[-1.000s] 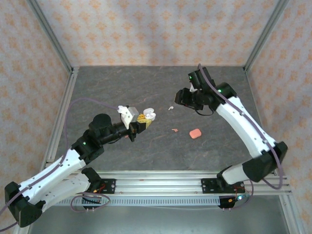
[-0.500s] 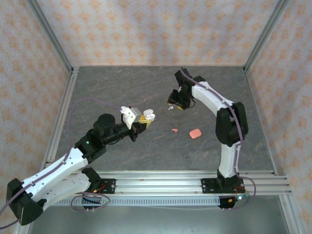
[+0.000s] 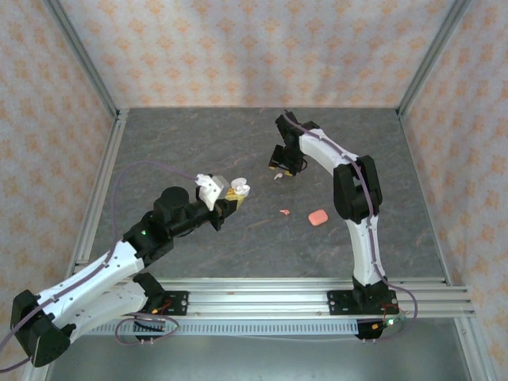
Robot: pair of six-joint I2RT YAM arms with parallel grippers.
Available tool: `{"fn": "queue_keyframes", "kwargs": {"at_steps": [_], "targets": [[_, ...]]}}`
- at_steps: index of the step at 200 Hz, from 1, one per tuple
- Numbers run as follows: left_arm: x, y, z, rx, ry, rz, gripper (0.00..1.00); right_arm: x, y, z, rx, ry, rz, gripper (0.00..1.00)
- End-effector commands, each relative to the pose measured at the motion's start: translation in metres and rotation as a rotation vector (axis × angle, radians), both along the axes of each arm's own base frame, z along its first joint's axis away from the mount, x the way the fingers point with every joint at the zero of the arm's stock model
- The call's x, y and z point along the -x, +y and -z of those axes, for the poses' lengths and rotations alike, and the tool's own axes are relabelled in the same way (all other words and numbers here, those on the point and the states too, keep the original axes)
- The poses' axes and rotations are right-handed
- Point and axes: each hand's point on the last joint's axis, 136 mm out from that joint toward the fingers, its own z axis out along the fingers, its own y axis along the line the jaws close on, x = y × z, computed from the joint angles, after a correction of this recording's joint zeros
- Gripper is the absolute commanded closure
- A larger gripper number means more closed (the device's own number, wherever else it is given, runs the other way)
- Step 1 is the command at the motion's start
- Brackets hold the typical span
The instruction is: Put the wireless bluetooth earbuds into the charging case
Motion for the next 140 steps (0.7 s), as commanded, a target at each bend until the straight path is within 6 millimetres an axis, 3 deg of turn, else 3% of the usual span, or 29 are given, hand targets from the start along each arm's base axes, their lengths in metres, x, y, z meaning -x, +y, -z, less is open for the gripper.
{"fn": "queue_keyframes", "kwargs": {"at_steps": [1, 43, 140], "targets": [[-0.004, 0.001, -0.003, -0.008, -0.038, -0.017, 1.00, 0.000, -0.010, 0.010, 0.052, 0.011, 0.024, 0.50], [-0.004, -0.002, 0.000, -0.015, -0.031, -0.001, 1.00, 0.002, -0.007, 0.027, 0.037, 0.042, 0.037, 0.53], [-0.003, -0.001, 0.003, -0.020, -0.021, -0.001, 1.00, 0.009, -0.008, 0.045, 0.043, 0.076, 0.029, 0.61]]}}
